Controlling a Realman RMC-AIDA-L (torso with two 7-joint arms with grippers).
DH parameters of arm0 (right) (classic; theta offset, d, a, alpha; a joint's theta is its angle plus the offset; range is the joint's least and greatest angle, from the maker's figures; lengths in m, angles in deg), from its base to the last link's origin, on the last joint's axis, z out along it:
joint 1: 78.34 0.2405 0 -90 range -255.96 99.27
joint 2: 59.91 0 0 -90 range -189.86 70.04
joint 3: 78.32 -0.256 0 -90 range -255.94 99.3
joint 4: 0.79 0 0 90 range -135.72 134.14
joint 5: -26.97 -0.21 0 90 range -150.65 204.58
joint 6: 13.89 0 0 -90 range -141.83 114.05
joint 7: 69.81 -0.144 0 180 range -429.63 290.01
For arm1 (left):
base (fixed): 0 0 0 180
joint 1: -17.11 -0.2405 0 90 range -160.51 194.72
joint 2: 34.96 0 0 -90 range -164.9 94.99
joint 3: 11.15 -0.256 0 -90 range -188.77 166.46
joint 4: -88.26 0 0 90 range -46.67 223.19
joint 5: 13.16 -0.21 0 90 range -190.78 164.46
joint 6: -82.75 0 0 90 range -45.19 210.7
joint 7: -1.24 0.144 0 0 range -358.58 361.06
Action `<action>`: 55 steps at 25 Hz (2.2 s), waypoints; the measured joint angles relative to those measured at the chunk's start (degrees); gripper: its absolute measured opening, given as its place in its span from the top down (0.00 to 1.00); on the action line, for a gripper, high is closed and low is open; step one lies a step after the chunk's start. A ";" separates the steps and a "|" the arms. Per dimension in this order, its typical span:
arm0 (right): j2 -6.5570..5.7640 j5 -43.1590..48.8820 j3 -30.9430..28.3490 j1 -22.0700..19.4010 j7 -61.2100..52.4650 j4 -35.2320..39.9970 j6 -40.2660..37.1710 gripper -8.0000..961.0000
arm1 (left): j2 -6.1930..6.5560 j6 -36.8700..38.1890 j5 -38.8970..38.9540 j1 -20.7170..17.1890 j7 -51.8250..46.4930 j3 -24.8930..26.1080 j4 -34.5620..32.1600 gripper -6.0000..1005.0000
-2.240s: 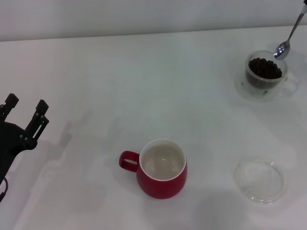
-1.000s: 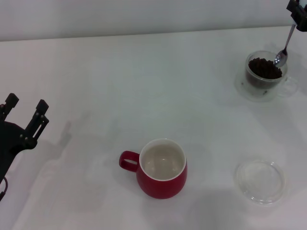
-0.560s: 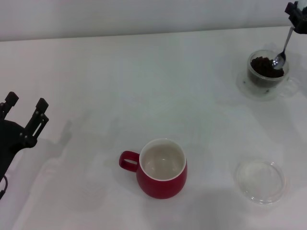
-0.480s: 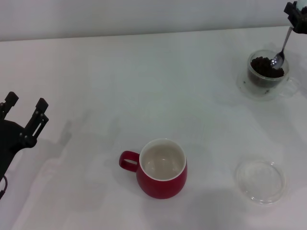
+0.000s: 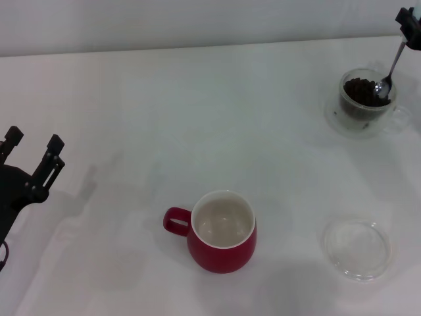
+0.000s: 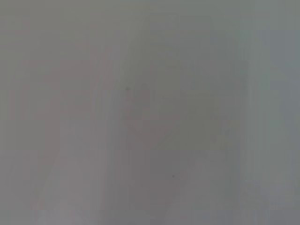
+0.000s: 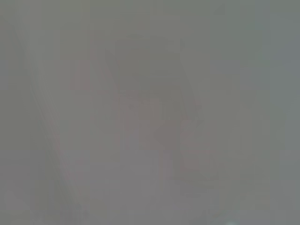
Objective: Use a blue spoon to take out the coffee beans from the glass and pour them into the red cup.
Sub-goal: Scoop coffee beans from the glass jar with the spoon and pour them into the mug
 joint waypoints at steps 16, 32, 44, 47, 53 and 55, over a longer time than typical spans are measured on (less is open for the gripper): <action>-0.20 -7.67 -0.12 -1.42 -5.55 -4.59 -5.27 0.83 | 0.00 0.94 -0.03 0.63 0.00 0.09 -0.08 0.27; -0.28 -12.17 0.07 -1.52 -17.66 -7.06 -6.74 0.83 | 0.00 2.43 -0.23 0.79 0.00 0.08 0.16 0.27; -0.31 -13.31 -0.13 -1.40 -22.70 -8.67 -6.67 0.83 | 0.00 2.44 -0.25 0.79 0.00 0.08 0.07 0.28; -0.30 -14.91 -0.14 -1.78 -22.94 -8.76 -6.66 0.83 | 0.00 2.43 -0.24 0.79 0.00 0.08 0.11 0.28; -0.69 -17.92 -0.14 -2.32 -23.06 -9.99 -6.83 0.82 | 0.07 2.43 -0.25 0.79 0.00 -0.09 0.20 0.27; -0.73 -18.66 -0.14 -2.46 -23.38 -10.08 -6.75 0.82 | 0.09 2.43 -0.25 0.79 0.00 -0.10 0.22 0.27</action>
